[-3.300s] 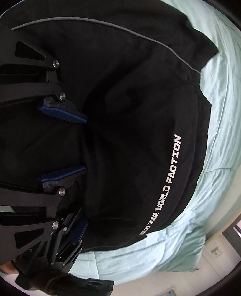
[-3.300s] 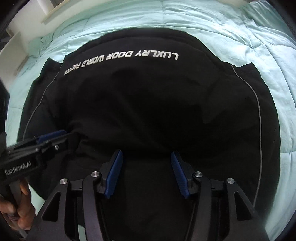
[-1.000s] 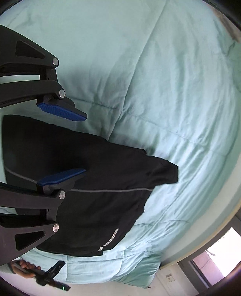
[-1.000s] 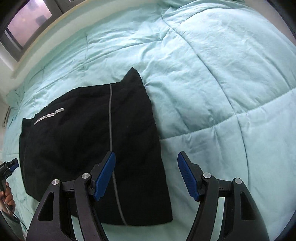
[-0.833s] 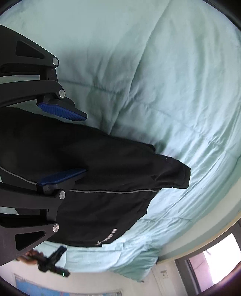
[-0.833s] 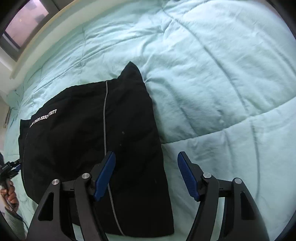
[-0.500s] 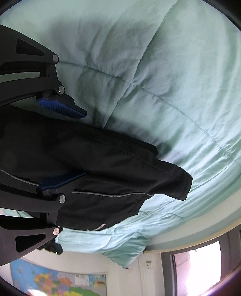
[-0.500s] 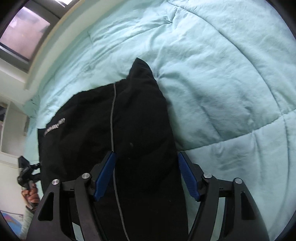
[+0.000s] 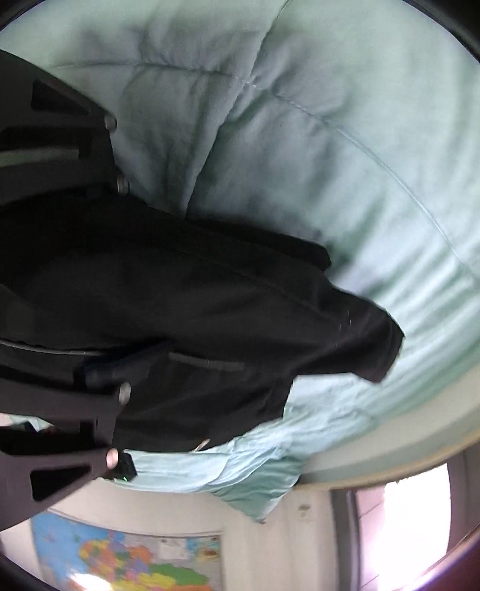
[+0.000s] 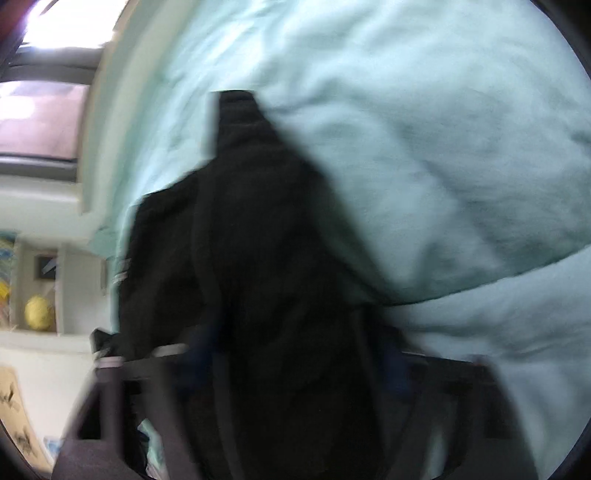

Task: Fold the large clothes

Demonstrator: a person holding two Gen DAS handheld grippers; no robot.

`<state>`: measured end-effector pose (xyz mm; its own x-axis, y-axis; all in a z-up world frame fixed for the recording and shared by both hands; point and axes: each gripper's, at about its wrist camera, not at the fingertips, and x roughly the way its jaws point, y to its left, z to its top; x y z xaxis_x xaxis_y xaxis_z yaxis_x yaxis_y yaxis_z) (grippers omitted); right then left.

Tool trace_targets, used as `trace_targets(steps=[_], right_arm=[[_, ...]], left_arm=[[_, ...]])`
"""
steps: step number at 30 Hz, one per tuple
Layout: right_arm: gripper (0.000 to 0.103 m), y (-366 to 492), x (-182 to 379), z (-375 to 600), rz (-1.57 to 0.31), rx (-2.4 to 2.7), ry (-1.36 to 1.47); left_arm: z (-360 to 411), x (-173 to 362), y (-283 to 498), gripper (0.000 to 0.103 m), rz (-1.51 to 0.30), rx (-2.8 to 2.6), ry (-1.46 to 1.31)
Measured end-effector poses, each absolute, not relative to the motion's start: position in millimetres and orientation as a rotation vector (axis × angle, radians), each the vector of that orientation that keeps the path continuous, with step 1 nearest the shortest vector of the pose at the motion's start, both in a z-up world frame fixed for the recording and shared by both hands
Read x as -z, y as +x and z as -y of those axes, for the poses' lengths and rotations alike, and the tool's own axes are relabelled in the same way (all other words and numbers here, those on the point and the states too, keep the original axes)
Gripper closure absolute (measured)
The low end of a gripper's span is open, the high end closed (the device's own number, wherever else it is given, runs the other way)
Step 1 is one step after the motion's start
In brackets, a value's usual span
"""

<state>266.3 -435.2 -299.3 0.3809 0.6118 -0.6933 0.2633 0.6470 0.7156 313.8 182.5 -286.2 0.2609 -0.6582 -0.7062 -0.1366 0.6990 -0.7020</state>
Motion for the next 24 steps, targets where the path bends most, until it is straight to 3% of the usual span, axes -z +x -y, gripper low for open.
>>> trace_targets(steps=[3,5,8,10,13,16,19,24], right_arm=[[0.056,269,290,422,-1.232,-0.28,0.758],[0.049,277,304,423,-1.27,-0.298,0.81],[0.041,292,334,426,-1.291,-0.357,0.96],[0.041,296,342,423,-1.272,-0.394,1.002],[0.047,299,335,413,-1.256,-0.389,0.972],[0.062,291,309,407,-1.204,-0.394,0.898],[0.069,280,279,393,-1.141,-0.413,0.861],[0.071,249,208,367,-1.045,-0.477,0.778]], left_arm=[[-184,276,306,0.056,-1.258,0.449,-0.758],[-183,279,309,0.056,-1.279,0.462,-0.746],[-182,290,321,0.048,-1.318,0.45,-0.757],[-178,299,326,0.044,-1.335,0.436,-0.776],[-173,296,325,0.046,-1.323,0.411,-0.766],[-170,278,313,0.064,-1.256,0.425,-0.759],[-169,248,292,0.067,-1.17,0.476,-0.814],[-149,186,252,0.068,-1.076,0.559,-0.763]])
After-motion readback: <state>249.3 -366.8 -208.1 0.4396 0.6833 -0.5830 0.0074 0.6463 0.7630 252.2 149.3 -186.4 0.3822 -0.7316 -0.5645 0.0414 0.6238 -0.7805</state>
